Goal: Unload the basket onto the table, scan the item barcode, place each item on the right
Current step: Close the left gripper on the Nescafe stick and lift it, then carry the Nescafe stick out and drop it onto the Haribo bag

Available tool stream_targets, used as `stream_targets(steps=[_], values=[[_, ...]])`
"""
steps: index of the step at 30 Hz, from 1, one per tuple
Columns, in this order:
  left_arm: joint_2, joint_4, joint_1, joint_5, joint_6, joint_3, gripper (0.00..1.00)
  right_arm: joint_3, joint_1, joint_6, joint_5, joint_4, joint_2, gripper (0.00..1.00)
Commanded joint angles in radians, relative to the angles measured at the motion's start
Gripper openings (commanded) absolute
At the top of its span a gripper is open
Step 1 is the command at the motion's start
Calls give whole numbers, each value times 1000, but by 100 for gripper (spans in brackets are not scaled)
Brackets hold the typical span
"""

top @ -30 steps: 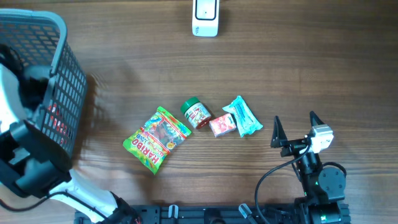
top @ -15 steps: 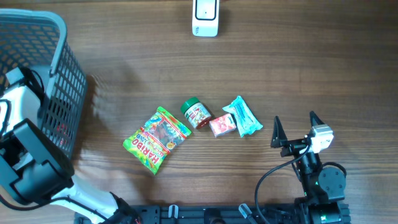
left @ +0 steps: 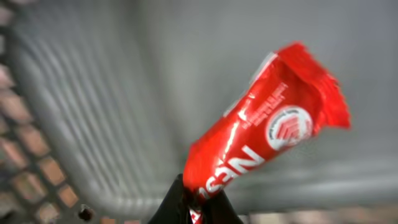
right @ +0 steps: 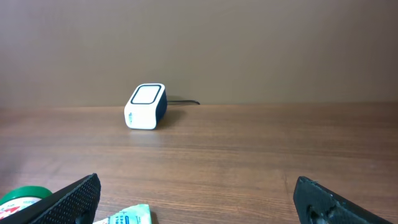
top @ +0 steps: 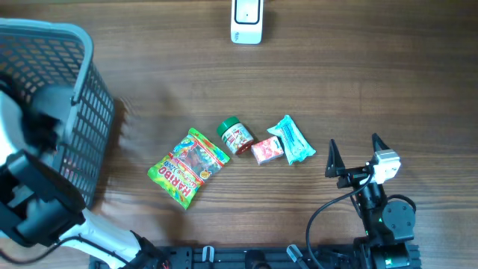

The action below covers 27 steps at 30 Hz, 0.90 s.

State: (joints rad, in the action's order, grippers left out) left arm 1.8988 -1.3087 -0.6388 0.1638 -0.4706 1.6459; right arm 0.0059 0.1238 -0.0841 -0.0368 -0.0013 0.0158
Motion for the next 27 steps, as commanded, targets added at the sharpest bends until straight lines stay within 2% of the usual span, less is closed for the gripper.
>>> stream_targets(steps=[1,4,7,10,12,14,18,21,24,27], values=[[-131,-117,-14,9,14,461,4,-1,3,5,-8,2,-2,100],[-171,-179,-13,-33,-12,710,4,-1,3,5,-8,2,-2,100],[-233,-262,11,-238,-9,877,4,-1,3,6,-8,2,-2,100],[-291,-320,85,-330,20,892,4,-1,3,5,-8,2,-2,99],[-308,-378,179,-331,27,892,4,-1,3,5,-8,2,-2,100],[-313,-376,307,-375,83,869,4,-1,3,5,-8,2,-2,100],[-298,-364,565,-340,66,797,4,-1,3,5,-8,2,-2,100],[-263,-354,725,-183,-31,725,4,-1,3,5,-8,2,-2,100],[-225,-322,836,-75,-126,640,4,-1,3,5,-8,2,-2,100],[-194,-251,912,-64,-166,535,4,-1,3,5,-8,2,-2,100]])
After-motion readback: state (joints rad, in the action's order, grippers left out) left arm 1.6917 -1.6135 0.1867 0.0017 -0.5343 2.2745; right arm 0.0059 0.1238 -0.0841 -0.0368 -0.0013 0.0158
